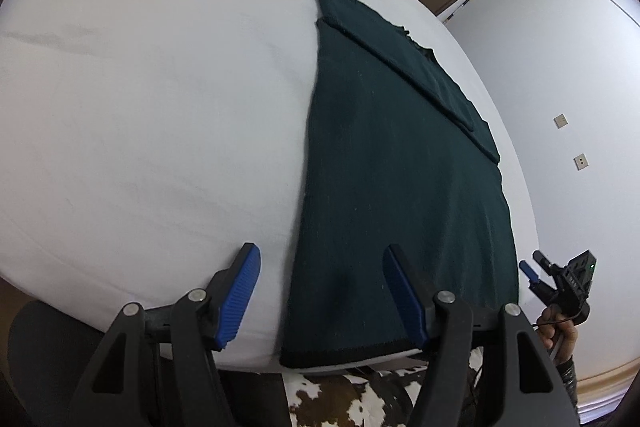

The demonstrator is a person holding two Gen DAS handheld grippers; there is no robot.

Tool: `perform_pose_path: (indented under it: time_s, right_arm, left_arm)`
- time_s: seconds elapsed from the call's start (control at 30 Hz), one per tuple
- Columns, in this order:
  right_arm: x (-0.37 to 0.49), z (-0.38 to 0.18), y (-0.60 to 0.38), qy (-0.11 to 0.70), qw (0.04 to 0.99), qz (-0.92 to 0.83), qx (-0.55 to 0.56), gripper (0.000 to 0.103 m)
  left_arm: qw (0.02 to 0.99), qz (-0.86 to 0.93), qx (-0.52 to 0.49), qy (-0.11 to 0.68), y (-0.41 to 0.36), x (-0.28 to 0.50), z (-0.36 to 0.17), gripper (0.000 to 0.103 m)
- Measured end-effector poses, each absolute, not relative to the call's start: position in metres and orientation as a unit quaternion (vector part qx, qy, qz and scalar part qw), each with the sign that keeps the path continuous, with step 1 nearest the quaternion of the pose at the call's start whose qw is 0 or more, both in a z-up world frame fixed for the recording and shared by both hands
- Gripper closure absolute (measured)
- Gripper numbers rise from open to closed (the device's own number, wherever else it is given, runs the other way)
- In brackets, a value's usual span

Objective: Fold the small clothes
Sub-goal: 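Grasp the sweater hem with both tools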

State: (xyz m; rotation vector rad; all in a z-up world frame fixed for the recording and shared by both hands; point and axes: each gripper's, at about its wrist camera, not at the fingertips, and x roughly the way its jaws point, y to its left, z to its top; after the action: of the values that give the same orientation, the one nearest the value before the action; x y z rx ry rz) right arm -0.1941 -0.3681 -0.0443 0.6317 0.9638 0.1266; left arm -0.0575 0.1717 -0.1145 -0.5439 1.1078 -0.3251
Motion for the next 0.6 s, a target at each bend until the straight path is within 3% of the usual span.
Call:
perform_pose_path:
  time_s: [0.1, 0.37, 0.6]
  right_arm:
    - [-0.211, -0.049, -0.374, 0.464, 0.83, 0.061, 0.304, 0.043]
    - [-0.24, -0.063, -0.39, 0.491, 0.806, 0.067, 0.325, 0.044]
    - [-0.25, -0.065, -0.395, 0.52, 0.789, 0.059, 0.321, 0.045]
  left_arm:
    - [0.795, -0.168, -0.245, 0.529, 0.165, -0.059, -0.118, 0.039]
    - [0.779, -0.172, -0.263, 0.543, 0.172, -0.066, -0.129, 0.076]
    - [0.782, -0.18, -0.246, 0.544, 0.162, -0.066, -0.128, 0.072]
